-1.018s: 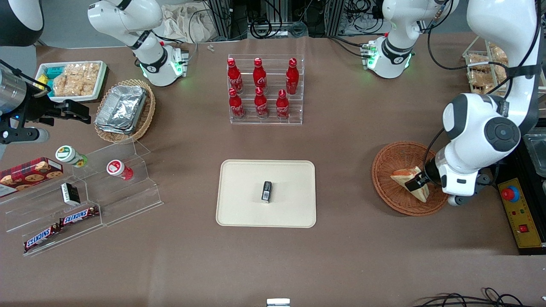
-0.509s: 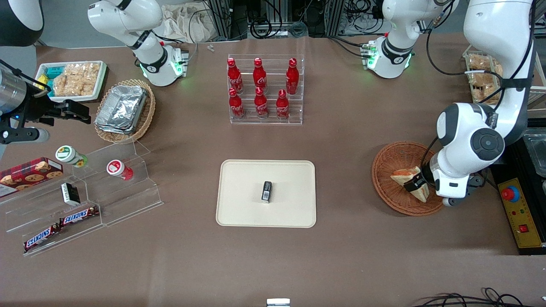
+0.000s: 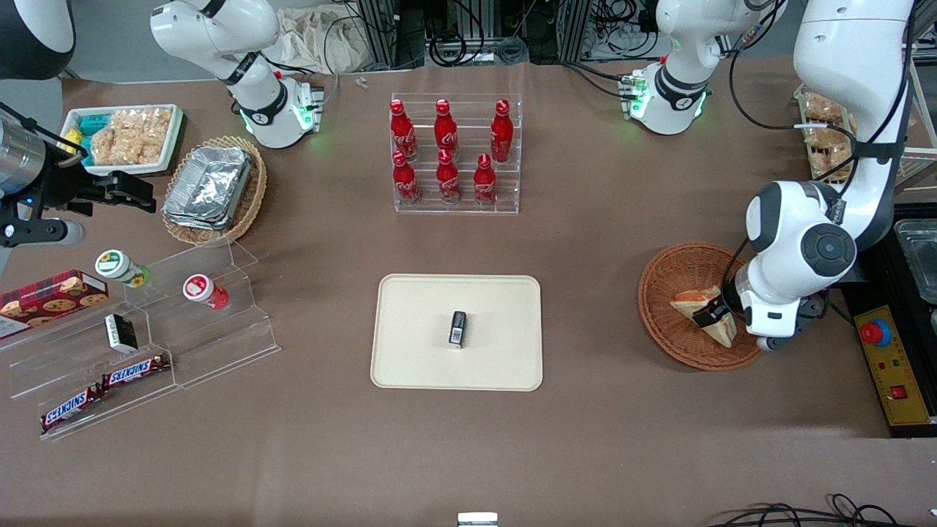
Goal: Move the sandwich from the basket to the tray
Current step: 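Lower the open left gripper around the sandwich in the basket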
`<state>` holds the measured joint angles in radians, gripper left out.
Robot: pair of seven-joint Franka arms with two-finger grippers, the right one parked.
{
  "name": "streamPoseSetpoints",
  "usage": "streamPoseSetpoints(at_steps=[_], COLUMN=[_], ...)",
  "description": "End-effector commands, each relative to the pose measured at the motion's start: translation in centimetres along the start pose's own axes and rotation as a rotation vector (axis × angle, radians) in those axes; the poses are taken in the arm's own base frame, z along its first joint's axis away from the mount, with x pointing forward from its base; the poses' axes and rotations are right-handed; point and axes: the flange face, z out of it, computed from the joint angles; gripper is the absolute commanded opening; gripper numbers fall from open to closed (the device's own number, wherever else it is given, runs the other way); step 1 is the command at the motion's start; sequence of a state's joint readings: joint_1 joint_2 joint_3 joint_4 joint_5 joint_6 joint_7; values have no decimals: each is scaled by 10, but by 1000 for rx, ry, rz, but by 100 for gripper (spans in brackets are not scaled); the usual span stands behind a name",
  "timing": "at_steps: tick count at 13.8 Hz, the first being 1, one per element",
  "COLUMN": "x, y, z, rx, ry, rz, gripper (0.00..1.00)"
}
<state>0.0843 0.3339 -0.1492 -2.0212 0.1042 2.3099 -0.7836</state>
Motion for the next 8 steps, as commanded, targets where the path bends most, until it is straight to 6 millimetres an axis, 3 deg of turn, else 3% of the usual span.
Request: streamPoseSetpoints(at_steps=[1, 6, 8], x=[-8, -9, 0], y=[-6, -5, -3], z=[12, 31, 38], rx=[16, 24, 18], ry=[5, -14, -11], rz=[-19, -27, -76], gripper=[100, 100, 100])
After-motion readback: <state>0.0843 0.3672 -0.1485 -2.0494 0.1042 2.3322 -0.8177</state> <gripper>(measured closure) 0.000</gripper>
